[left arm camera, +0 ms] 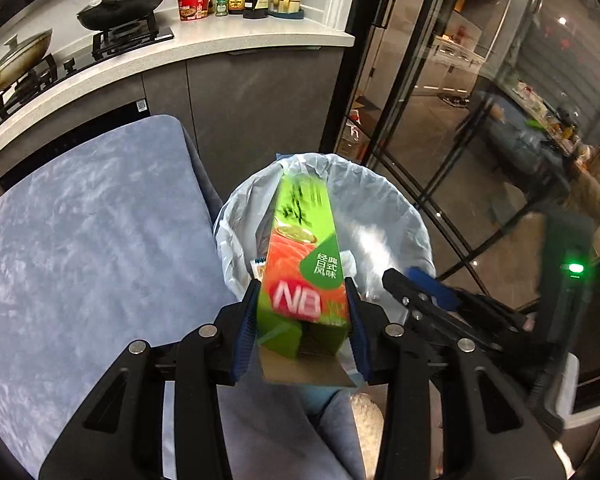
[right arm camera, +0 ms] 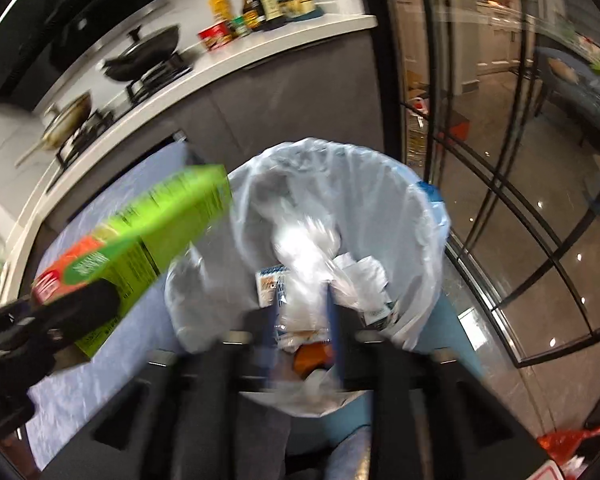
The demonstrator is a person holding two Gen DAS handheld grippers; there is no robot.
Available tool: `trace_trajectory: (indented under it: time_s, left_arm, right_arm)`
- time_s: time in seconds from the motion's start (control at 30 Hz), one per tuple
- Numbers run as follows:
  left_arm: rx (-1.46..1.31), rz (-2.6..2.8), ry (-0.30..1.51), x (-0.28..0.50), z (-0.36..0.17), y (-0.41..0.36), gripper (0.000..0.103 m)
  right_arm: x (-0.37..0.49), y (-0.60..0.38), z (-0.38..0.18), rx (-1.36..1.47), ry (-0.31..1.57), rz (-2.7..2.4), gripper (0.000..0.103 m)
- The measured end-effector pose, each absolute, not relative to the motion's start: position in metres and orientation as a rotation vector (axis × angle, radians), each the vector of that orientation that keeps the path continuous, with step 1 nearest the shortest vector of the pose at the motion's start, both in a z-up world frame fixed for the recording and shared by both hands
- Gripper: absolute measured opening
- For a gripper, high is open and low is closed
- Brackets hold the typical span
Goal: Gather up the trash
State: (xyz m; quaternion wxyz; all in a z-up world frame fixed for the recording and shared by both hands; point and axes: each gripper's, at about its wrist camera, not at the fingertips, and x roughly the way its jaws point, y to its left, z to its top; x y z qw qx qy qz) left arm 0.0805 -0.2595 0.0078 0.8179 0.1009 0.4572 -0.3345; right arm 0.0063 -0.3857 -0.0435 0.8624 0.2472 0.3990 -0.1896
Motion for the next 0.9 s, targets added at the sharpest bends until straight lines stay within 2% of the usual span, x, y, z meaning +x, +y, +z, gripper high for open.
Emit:
trace_trajectory:
  time_s: [0.03,0.13,0.47,0.53,0.67,0.8,0.9]
  left_arm:
    - [0.222,-0.702,0.968,0.081,0.007,-0.262,0.039]
    - [0.234,-0.677,0.943,0.08,0.006,-0.266,0.05]
    - [0.238,-0.62,0.904,0.074,0.014,-0.255,0.056]
    - [0.234,-0.604,0.89,0.07,0.018,-0.249,0.059]
    - [0.243,-0.556,0.859,0.058,0.022,-0.233,0.064]
    - [0.232,-0.504,0.853,0.048,0.024,-0.209,0.07]
    - [0.23,-0.469,0.848,0.043,0.024,-0.192,0.07]
  right_arm:
    - [0.004,-0.389,-0.042,0.525,0.823,-0.405,0.039]
    - [0.002,-0.392,-0.038,0.51,0.811,-0.415,0.039]
    - [-0.012,-0.382,-0.018,0.491,0.768,-0.395,0.04]
    - [-0.018,-0.376,-0.01,0.473,0.759,-0.396,0.047]
    - [-0.03,-0.361,0.003,0.456,0.745,-0.384,0.05]
    - [-0.042,-0.343,0.01,0.431,0.746,-0.376,0.059]
    - [-0.047,-0.322,0.012,0.385,0.763,-0.369,0.062]
